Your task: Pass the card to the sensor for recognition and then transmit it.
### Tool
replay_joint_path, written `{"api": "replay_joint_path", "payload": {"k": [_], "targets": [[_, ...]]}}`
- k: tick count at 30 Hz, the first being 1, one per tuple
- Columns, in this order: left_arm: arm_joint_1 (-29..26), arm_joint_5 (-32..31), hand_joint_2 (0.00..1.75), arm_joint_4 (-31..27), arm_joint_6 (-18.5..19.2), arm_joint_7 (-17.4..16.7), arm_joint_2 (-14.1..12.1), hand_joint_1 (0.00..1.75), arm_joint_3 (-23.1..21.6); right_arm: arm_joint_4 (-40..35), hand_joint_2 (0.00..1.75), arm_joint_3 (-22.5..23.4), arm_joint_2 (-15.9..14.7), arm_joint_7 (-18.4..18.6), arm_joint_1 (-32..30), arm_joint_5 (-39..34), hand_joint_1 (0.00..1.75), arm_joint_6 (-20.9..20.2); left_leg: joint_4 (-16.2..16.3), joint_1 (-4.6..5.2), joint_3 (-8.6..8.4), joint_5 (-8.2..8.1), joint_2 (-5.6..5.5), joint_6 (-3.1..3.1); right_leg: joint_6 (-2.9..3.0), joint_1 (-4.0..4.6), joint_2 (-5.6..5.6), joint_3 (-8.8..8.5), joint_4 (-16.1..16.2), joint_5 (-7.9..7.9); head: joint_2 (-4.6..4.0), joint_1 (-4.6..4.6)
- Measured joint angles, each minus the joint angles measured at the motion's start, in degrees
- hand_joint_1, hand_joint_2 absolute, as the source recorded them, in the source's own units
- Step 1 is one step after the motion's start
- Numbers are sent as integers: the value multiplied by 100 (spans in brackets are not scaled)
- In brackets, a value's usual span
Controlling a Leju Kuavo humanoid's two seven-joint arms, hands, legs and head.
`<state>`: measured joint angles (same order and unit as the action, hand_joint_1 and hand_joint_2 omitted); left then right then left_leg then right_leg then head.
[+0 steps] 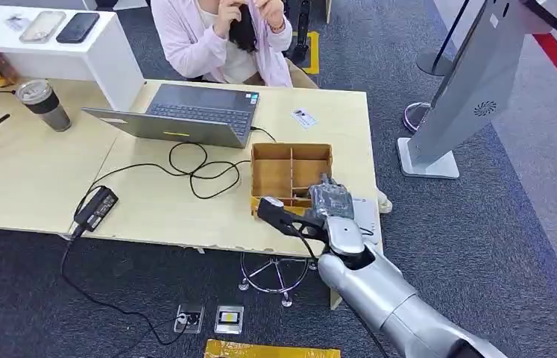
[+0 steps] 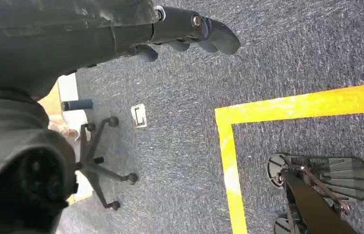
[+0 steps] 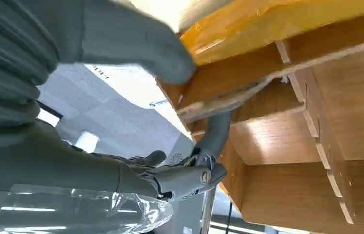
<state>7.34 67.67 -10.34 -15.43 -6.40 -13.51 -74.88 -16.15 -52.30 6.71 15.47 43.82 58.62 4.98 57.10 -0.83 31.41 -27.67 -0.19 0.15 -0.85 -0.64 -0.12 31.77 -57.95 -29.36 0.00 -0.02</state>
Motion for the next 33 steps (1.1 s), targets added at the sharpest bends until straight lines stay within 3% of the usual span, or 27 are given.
{"api": "replay_joint_path", "payload": {"k": [27,33], "targets": [[0,-39,0,0,9,0,0,0,0,0,175,68,-13,-7,-66,4,175,-2,0,0,-7,0,1,0,0,0,0,-5,0,0,0,0],[0,-59,0,0,13,52,2,0,-4,0,175,70,-24,-4,-61,20,175,368,0,0,-5,0,0,0,0,0,0,-6,0,1,0,2]]}}
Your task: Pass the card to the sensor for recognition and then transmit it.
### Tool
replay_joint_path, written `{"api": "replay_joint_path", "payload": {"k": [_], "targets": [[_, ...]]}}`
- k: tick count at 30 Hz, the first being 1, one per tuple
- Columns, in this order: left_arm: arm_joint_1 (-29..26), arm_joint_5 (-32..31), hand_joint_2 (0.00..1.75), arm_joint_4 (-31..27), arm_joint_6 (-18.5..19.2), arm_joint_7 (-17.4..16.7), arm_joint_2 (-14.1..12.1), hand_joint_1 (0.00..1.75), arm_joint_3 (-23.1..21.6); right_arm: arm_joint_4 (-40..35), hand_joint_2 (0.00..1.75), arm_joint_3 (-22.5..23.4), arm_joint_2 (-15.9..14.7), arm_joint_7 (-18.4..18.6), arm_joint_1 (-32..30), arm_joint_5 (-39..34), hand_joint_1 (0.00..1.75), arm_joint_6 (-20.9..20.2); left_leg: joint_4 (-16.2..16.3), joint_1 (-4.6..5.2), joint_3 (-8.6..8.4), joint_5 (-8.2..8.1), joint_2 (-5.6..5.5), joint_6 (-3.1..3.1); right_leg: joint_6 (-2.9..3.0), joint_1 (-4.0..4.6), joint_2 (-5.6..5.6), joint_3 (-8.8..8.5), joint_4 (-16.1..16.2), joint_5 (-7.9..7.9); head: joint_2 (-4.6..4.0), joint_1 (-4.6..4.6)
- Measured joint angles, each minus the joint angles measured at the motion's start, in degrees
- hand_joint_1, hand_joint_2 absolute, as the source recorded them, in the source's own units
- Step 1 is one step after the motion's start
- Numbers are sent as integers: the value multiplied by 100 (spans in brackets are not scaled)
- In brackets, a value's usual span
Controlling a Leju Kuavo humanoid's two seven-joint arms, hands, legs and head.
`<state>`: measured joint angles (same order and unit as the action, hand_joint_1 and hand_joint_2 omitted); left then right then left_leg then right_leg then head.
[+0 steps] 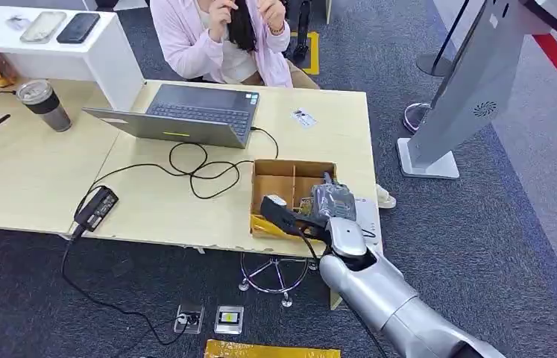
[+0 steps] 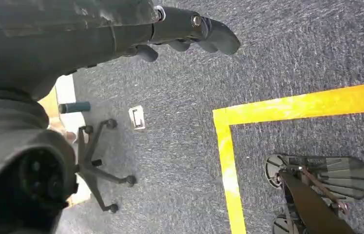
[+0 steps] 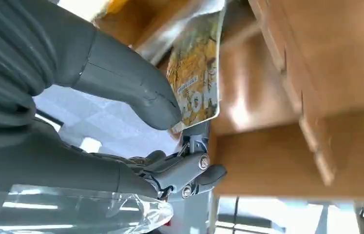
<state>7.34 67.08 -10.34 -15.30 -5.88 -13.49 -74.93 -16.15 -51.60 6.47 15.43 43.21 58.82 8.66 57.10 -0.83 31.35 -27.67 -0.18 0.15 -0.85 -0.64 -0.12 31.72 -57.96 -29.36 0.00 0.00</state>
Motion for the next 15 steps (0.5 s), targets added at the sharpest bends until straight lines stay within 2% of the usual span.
{"api": "replay_joint_path", "payload": {"k": [7,15], "targets": [[4,-46,0,0,74,15,0,0,-96,-30,175,111,-26,0,242,89,175,788,0,0,0,0,1,0,0,0,0,0,0,1,0,-2],[5,4,0,0,98,52,-2,0,-133,-265,175,166,-11,0,511,413,175,1031,0,0,1,0,1,0,0,0,0,0,-1,0,0,0]]}}
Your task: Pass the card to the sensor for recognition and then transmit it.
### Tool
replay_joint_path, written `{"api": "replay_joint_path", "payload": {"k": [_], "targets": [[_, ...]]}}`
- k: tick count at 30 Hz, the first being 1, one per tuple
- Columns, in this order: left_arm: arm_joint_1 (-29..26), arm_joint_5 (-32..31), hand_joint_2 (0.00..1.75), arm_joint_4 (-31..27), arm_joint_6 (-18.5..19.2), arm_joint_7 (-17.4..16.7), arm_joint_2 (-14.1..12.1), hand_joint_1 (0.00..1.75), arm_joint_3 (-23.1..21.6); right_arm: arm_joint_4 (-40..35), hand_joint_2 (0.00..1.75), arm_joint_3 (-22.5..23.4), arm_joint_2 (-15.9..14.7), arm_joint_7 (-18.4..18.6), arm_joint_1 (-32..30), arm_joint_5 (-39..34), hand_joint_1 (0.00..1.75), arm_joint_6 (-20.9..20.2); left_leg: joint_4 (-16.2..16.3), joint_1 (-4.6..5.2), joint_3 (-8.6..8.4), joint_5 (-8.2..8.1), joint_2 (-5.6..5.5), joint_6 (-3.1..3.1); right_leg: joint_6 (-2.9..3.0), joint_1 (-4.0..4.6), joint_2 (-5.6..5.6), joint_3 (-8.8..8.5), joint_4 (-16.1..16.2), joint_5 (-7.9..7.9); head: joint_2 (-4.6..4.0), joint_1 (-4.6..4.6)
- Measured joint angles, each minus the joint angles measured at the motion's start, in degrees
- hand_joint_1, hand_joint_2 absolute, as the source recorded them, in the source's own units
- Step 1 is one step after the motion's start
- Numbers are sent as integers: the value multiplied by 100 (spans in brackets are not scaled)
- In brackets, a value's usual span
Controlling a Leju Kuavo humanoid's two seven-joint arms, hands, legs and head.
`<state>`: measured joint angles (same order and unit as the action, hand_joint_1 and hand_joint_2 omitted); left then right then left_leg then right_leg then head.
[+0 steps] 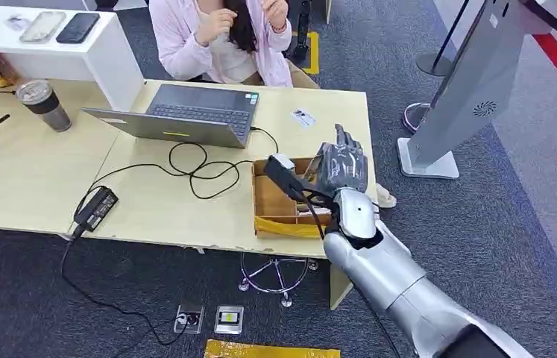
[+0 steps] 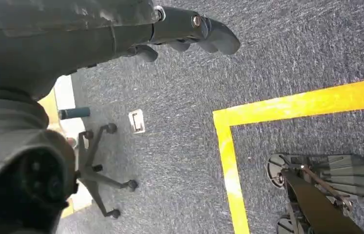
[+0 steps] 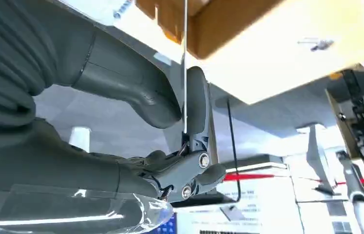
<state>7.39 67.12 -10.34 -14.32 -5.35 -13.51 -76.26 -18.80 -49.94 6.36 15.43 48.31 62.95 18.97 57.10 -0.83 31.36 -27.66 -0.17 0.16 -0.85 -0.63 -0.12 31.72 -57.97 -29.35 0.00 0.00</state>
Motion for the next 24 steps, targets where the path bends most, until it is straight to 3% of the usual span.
{"api": "replay_joint_path", "payload": {"k": [16,24], "targets": [[1,-9,0,0,4,17,-2,0,-9,-173,175,175,33,0,180,-197,175,398,1,0,0,0,0,0,0,0,0,0,0,0,0,-2],[0,6,0,0,57,15,-2,0,-9,-170,175,415,-9,2,402,-328,175,306,0,0,0,0,0,0,0,0,0,0,0,0,0,0]]}}
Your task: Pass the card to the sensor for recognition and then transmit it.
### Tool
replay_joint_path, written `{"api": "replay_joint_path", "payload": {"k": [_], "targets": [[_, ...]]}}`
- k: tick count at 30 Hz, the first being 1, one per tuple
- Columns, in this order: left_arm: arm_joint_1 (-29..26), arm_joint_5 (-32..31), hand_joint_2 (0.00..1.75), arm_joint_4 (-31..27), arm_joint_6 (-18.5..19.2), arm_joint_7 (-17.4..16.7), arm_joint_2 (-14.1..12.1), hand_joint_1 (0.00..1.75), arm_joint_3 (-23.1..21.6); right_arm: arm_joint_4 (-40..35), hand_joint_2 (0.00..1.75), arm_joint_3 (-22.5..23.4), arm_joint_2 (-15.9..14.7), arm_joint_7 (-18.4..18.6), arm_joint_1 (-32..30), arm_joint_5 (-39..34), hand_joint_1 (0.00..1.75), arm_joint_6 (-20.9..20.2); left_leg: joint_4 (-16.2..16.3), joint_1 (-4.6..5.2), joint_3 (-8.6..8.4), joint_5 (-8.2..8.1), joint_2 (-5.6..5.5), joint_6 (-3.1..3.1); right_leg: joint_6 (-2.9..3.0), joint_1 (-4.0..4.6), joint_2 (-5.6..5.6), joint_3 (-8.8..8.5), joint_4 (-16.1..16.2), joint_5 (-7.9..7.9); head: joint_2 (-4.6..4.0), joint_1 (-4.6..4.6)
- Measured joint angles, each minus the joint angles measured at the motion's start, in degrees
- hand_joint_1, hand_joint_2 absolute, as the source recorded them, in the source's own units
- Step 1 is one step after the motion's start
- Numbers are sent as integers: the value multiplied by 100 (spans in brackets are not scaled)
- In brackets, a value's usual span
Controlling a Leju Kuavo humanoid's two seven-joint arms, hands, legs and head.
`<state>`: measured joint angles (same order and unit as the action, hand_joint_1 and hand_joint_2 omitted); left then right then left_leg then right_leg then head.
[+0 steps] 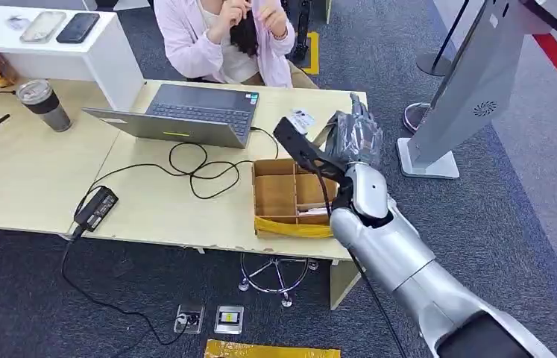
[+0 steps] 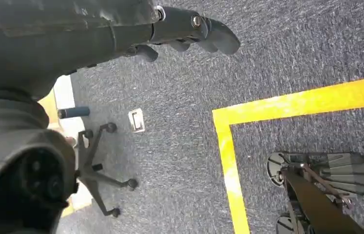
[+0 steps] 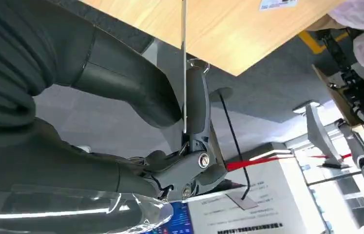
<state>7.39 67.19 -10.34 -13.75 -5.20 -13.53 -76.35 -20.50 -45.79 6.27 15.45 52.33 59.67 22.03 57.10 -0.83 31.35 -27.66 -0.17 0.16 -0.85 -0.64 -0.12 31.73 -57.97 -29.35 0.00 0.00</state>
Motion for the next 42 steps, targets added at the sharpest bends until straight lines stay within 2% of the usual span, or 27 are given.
{"api": "replay_joint_path", "payload": {"k": [41,42], "targets": [[6,28,0,0,33,-24,-2,0,-138,2,175,157,-96,0,91,105,175,-147,0,0,0,0,0,0,0,0,0,1,0,0,0,-2],[6,28,0,0,33,-30,-2,0,-138,2,175,157,-96,0,87,112,0,-149,0,0,0,0,0,0,0,0,0,1,0,0,0,-2]]}}
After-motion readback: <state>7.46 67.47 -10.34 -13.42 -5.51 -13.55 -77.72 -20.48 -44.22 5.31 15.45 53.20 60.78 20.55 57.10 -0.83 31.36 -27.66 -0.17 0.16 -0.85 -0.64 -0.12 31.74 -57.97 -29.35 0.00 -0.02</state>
